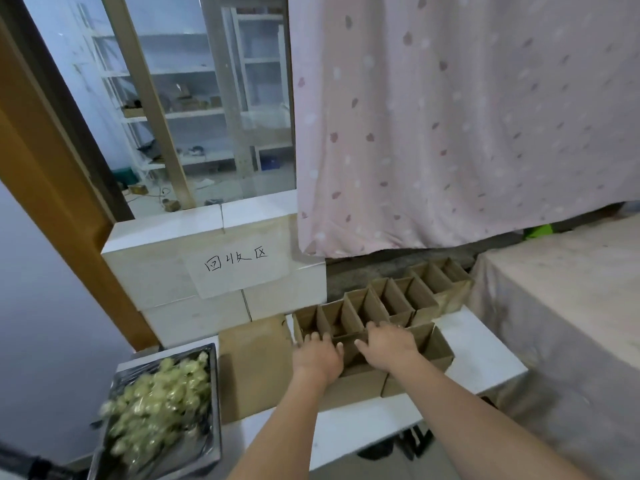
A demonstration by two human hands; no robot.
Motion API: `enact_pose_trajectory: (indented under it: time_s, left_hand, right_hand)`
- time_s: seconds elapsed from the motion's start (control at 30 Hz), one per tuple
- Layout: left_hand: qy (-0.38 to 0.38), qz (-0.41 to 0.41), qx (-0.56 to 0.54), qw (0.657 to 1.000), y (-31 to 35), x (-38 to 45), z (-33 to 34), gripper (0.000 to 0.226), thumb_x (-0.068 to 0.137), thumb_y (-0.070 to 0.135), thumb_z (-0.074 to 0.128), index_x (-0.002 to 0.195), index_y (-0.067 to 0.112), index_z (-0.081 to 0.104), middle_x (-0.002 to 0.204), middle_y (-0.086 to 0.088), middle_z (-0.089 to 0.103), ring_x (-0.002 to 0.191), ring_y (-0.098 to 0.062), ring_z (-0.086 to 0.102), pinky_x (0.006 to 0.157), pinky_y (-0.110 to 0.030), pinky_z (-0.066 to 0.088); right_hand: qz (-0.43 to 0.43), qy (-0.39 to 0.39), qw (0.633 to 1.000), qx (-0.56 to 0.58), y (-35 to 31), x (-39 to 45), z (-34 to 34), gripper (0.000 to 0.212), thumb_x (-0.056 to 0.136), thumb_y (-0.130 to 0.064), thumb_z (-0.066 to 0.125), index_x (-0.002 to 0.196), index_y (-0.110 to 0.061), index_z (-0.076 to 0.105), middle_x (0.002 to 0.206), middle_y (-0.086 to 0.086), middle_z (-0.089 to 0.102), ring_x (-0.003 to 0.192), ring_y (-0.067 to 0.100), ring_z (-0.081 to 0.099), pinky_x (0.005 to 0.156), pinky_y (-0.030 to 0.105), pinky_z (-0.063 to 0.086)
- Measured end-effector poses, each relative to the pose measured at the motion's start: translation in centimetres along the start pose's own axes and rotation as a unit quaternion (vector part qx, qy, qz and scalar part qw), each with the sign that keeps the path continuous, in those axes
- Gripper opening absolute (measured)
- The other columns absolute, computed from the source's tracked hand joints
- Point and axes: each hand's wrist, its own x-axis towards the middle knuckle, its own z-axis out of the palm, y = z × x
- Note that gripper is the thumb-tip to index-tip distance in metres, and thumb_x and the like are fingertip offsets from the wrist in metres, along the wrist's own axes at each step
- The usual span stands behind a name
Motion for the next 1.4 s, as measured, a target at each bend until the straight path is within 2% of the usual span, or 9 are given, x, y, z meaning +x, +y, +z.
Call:
enact_pose_trajectory:
  time_s: [0.2, 0.37, 0.53, 0.8, 0.93, 1.23, 1.4]
  left_hand:
    - [0.007, 0.020, 0.006, 1.000, 5.3, 0.8, 1.2, 0.058, 0.105, 0.047, 0.023, 0.152, 0.016, 0.036, 0.155, -0.013, 0.039, 0.145, -0.029, 0.034, 0.120, -0.050, 0.025]
    - [0.001, 0.033, 0.006, 0.999, 11.2, 1.4, 2.8, 0.058, 0.105, 0.048, 0.023, 0.154, 0.017, 0.034, 0.159, -0.011, 0.035, 0.147, -0.028, 0.031, 0.122, -0.050, 0.022]
    - [-0.033, 0.031, 0.026, 0.999, 16.9, 2.2, 4.3, 0.057, 0.107, 0.046, 0.023, 0.155, 0.016, 0.030, 0.162, -0.013, 0.029, 0.150, -0.028, 0.026, 0.123, -0.048, 0.020]
    - [-0.093, 0.008, 0.057, 0.994, 22.8, 3.0, 6.1, 0.050, 0.108, 0.038, 0.022, 0.151, 0.016, 0.037, 0.155, -0.014, 0.036, 0.146, -0.032, 0.031, 0.120, -0.049, 0.025]
    - [-0.110, -0.004, 0.051, 0.993, 23.8, 4.1, 7.3, 0.051, 0.108, 0.038, 0.022, 0.151, 0.015, 0.035, 0.157, -0.012, 0.034, 0.147, -0.032, 0.027, 0.121, -0.049, 0.022]
    - [-0.136, 0.003, 0.090, 0.987, 24.6, 8.0, 9.0, 0.051, 0.105, 0.023, 0.035, 0.154, 0.013, 0.028, 0.156, -0.016, 0.033, 0.146, -0.033, 0.028, 0.122, -0.048, 0.021]
    - [-0.136, 0.004, 0.066, 0.988, 24.1, 10.4, 10.5, 0.054, 0.104, 0.022, 0.043, 0.155, 0.014, 0.028, 0.157, -0.013, 0.034, 0.147, -0.031, 0.030, 0.123, -0.047, 0.020]
  right_hand:
    - [0.020, 0.010, 1.000, 0.020, 6.1, -0.5, 0.5, 0.056, 0.099, -0.056, 0.036, 0.138, -0.017, 0.047, 0.134, 0.011, 0.057, 0.121, 0.028, 0.055, 0.094, 0.041, 0.047]
    - [0.024, -0.002, 0.999, 0.040, 12.9, -0.7, 1.6, 0.055, 0.099, -0.055, 0.037, 0.136, -0.016, 0.048, 0.131, 0.010, 0.058, 0.118, 0.027, 0.057, 0.095, 0.039, 0.046]
    - [0.017, -0.027, 0.999, 0.037, 19.8, 0.2, 2.8, 0.055, 0.101, -0.054, 0.035, 0.139, -0.016, 0.046, 0.134, 0.010, 0.055, 0.122, 0.027, 0.053, 0.100, 0.040, 0.042]
    - [0.002, -0.084, 0.995, 0.057, 27.0, 2.7, 5.1, 0.052, 0.101, -0.053, 0.032, 0.134, -0.015, 0.045, 0.129, 0.012, 0.056, 0.116, 0.030, 0.054, 0.092, 0.041, 0.042]
    - [0.006, -0.101, 0.993, 0.065, 28.4, 3.9, 6.5, 0.052, 0.101, -0.054, 0.032, 0.131, -0.015, 0.046, 0.126, 0.011, 0.056, 0.114, 0.029, 0.055, 0.082, 0.038, 0.039]
    - [0.022, -0.125, 0.982, 0.141, 27.6, 7.6, 7.9, 0.050, 0.101, -0.052, 0.033, 0.130, -0.013, 0.047, 0.125, 0.011, 0.058, 0.113, 0.029, 0.056, 0.077, 0.036, 0.041]
    - [0.016, -0.146, 0.977, 0.158, 25.5, 9.2, 9.3, 0.046, 0.101, -0.052, 0.038, 0.124, -0.014, 0.050, 0.120, 0.008, 0.062, 0.107, 0.026, 0.059, 0.076, 0.034, 0.044]
